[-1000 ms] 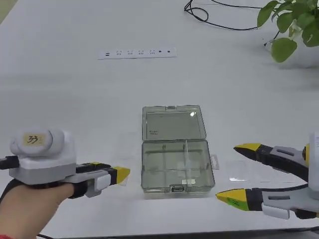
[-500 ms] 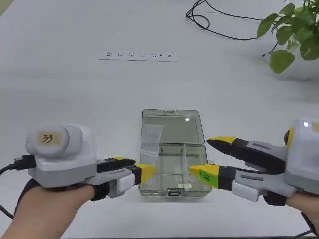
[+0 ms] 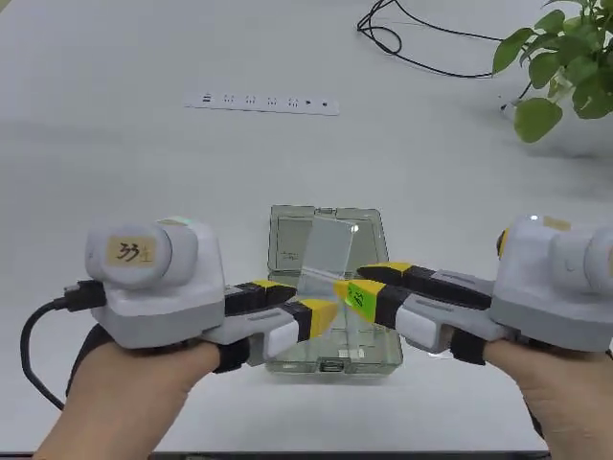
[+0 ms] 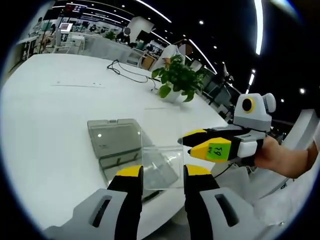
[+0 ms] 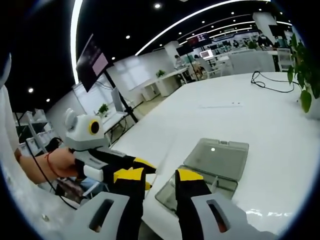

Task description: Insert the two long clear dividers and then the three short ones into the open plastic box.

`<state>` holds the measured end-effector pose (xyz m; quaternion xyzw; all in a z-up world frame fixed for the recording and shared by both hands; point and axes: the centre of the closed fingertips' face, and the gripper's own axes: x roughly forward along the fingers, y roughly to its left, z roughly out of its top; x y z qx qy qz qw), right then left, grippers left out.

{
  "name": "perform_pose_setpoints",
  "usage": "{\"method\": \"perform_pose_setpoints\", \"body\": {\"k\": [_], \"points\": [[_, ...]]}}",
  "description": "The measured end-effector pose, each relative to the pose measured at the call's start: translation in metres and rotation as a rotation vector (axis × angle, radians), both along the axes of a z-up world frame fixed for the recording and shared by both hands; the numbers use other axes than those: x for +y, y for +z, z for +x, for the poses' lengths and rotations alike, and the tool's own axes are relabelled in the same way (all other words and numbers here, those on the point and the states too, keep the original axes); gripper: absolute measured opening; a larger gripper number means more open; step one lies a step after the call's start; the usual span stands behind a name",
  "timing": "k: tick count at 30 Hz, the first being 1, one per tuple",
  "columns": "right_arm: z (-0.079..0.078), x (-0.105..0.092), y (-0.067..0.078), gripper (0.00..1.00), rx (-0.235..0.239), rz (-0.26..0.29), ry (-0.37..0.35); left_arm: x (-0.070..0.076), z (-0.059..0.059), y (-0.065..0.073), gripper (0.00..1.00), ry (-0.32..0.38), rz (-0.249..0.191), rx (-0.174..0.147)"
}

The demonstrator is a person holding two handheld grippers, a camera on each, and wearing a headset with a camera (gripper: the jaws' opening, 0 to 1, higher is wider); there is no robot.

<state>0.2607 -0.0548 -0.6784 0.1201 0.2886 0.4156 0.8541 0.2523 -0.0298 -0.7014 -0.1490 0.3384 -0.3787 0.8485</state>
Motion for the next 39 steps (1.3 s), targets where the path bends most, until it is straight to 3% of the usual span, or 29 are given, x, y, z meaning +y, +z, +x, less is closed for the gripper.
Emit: {"method": "perform_pose_setpoints", "body": {"k": [9,16,29,39], "points": [[0.0046,0.0051,-0.0035,0.15,0.050,0.023,-0.050,-0.0040,-0.0001,0.0028,0.30,-0.024,0.029,-0.041],[0.0064,0.0057,-0.0034,0.11,0.059,0.031,-0.067,-0.0053,0.0013,0.0035,0.30,-0.035,0.045,-0.065],[0.0076,0.0063,-0.0038,0.06,0.086,0.025,-0.150,-0.0066,0.0023,0.0012,0.31,-0.029,0.059,-0.075],[0.0076,0.0081,-0.0043,0.06,0.099,0.020,-0.143,-0.0077,-0.0014,0.0001,0.33,-0.040,0.058,-0.071]]}}
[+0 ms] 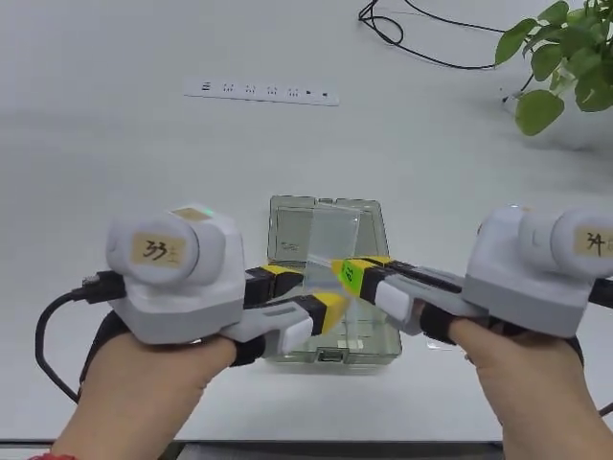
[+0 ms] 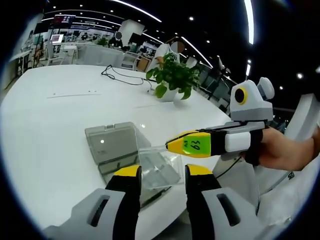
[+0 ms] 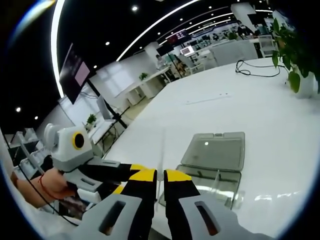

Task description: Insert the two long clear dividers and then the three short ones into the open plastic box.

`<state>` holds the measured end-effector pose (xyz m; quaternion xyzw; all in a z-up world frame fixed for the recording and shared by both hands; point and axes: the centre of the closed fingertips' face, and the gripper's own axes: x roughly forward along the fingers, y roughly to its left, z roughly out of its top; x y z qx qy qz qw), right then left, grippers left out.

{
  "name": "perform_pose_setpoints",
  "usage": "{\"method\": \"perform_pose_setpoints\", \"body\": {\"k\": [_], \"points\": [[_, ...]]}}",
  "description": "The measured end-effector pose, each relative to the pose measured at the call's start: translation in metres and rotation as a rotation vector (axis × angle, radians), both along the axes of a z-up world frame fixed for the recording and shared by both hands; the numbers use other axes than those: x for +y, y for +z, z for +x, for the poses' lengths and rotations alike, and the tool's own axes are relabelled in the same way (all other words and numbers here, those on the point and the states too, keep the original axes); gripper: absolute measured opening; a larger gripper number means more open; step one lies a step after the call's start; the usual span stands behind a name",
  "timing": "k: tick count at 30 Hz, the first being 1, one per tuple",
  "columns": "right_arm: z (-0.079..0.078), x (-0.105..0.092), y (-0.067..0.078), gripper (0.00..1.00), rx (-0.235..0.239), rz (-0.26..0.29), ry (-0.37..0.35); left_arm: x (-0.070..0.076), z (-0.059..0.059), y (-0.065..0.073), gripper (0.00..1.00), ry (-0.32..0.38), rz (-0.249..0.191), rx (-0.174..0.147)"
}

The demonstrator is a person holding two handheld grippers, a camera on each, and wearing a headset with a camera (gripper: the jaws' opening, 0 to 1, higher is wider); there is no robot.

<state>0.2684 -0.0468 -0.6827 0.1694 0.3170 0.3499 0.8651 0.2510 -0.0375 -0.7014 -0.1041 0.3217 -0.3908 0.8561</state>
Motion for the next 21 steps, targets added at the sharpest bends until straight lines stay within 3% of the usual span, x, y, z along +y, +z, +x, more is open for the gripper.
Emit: {"method": "perform_pose_setpoints", "body": {"k": [9,15,19,21], "points": [[0.000,0.005,0.001,0.06,0.004,-0.006,0.018,0.003,-0.005,-0.001,0.35,-0.019,-0.006,0.005],[0.005,0.004,0.005,0.06,0.012,-0.011,0.015,0.011,-0.007,-0.001,0.44,-0.052,-0.002,-0.033],[0.010,0.000,-0.002,0.06,0.056,-0.033,0.006,0.017,-0.010,-0.001,0.50,-0.091,0.013,-0.062],[0.014,-0.002,-0.004,0.06,0.085,-0.030,-0.003,0.021,-0.011,-0.001,0.54,-0.121,0.032,-0.095]]}}
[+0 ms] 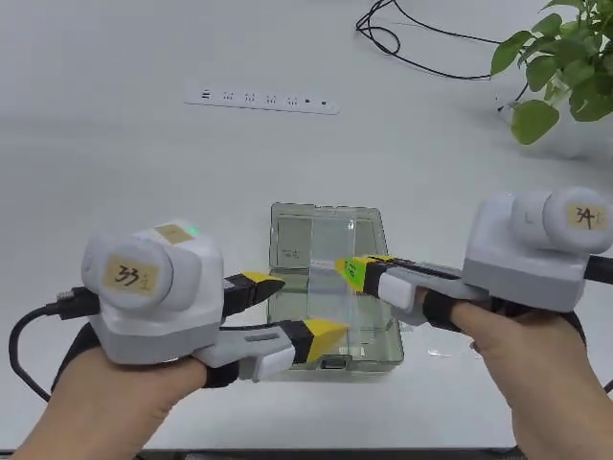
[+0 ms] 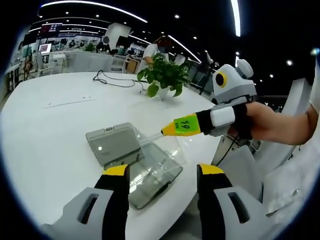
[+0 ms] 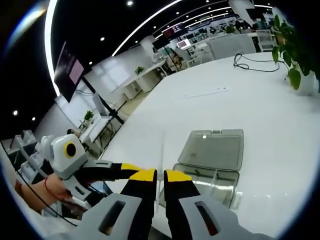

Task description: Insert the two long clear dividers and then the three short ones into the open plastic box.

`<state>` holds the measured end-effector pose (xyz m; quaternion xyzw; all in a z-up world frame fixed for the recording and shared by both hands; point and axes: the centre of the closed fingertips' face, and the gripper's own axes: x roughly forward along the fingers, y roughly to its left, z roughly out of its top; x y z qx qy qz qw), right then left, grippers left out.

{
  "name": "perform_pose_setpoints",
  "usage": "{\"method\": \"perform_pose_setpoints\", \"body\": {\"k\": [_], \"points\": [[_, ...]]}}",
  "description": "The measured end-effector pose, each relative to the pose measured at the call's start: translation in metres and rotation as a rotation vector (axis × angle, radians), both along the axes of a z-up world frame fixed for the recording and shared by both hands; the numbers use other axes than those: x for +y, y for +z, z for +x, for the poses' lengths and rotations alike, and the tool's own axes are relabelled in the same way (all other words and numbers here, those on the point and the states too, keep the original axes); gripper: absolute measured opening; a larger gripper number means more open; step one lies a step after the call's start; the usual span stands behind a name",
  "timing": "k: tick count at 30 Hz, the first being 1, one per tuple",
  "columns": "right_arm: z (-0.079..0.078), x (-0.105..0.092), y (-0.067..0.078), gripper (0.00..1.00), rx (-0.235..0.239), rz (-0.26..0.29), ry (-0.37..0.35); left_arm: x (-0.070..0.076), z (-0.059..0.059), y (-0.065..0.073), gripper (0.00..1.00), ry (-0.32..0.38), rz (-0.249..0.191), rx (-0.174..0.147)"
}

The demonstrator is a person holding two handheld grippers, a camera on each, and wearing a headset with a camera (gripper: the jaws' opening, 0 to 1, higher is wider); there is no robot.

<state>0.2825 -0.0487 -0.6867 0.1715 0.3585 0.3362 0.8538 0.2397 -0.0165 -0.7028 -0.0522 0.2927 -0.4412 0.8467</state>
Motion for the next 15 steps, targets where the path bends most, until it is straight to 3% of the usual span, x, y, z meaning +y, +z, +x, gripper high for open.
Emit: {"method": "perform_pose_setpoints", "body": {"k": [2,4,5,7,9,15], "points": [[0.004,-0.001,0.000,0.06,0.025,0.005,-0.011,0.004,-0.001,-0.001,0.59,-0.018,0.010,-0.012],[0.006,-0.002,-0.001,0.06,0.038,0.000,-0.014,0.010,0.000,-0.003,0.62,-0.037,0.021,-0.049],[0.007,-0.002,-0.001,0.06,0.045,-0.004,-0.016,0.011,-0.002,-0.004,0.65,-0.044,0.024,-0.046],[0.008,-0.002,-0.004,0.06,0.070,-0.018,-0.017,0.015,-0.002,-0.006,0.71,-0.060,0.036,-0.058],[0.010,-0.002,-0.008,0.06,0.092,-0.034,-0.016,0.020,-0.002,-0.007,0.75,-0.086,0.058,-0.096],[0.008,0.003,-0.016,0.06,0.162,-0.089,-0.020,0.028,-0.004,-0.013,0.87,-0.153,0.083,-0.135]]}}
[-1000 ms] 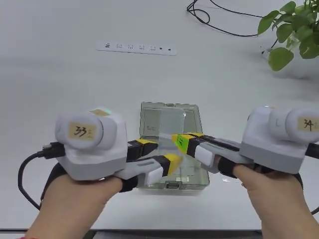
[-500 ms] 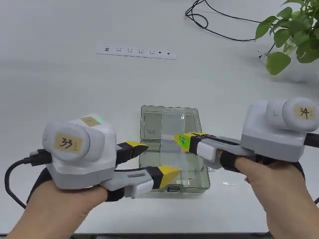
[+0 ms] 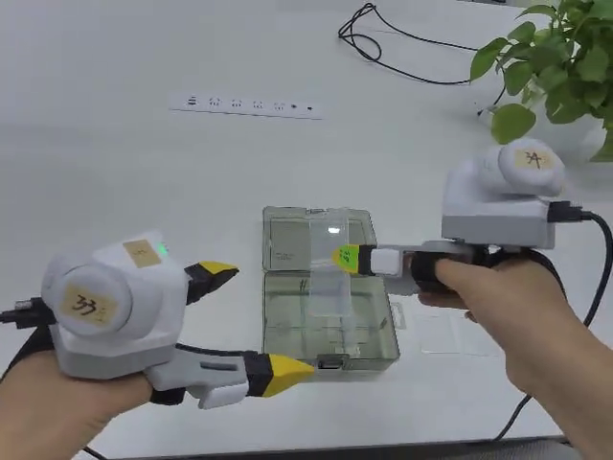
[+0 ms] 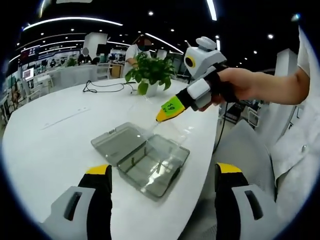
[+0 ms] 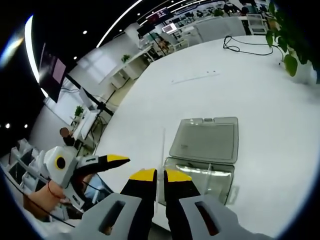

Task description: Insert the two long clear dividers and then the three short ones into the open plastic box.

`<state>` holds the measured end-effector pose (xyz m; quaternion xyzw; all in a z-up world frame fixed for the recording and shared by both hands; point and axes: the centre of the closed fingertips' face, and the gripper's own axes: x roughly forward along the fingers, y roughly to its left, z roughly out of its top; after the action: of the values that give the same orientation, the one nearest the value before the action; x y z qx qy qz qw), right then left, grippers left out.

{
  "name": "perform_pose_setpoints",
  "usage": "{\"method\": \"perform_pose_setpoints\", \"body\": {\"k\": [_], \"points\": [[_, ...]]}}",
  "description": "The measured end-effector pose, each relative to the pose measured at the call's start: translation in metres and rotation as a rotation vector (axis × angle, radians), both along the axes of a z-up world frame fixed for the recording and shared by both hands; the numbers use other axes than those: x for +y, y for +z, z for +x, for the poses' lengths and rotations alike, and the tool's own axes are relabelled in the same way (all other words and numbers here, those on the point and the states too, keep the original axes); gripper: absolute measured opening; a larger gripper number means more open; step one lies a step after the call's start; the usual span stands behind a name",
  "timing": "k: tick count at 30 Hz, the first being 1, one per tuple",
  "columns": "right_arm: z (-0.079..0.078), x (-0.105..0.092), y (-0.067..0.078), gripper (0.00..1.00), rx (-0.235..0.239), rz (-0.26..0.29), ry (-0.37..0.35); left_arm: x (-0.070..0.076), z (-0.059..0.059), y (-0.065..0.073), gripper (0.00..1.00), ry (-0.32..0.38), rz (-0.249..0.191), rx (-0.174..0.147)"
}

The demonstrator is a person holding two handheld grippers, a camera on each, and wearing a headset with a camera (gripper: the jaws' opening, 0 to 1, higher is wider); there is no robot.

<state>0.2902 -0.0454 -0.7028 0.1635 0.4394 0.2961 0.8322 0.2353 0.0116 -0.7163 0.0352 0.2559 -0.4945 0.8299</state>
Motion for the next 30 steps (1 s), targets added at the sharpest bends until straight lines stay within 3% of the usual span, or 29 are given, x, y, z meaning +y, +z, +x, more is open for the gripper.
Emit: {"method": "perform_pose_setpoints", "body": {"k": [4,7,10,13,26,30], "points": [[0.001,0.000,-0.006,0.06,0.047,-0.030,-0.017,0.006,0.002,-0.007,0.93,-0.025,0.021,-0.016],[-0.005,0.002,-0.014,0.06,0.108,-0.059,-0.018,0.009,0.001,-0.013,0.97,-0.047,0.037,-0.018],[-0.011,0.002,-0.024,0.06,0.163,-0.103,-0.015,0.011,-0.001,-0.018,0.98,-0.068,0.048,-0.021],[-0.013,0.005,-0.030,0.06,0.209,-0.103,-0.035,0.011,-0.004,-0.020,0.97,-0.078,0.043,-0.019],[-0.013,-0.004,-0.065,0.06,0.328,-0.178,-0.084,0.011,-0.002,-0.022,0.94,-0.099,-0.002,-0.016],[-0.014,-0.004,-0.072,0.06,0.341,-0.189,-0.088,0.012,-0.003,-0.024,0.93,-0.101,-0.011,-0.013]]}}
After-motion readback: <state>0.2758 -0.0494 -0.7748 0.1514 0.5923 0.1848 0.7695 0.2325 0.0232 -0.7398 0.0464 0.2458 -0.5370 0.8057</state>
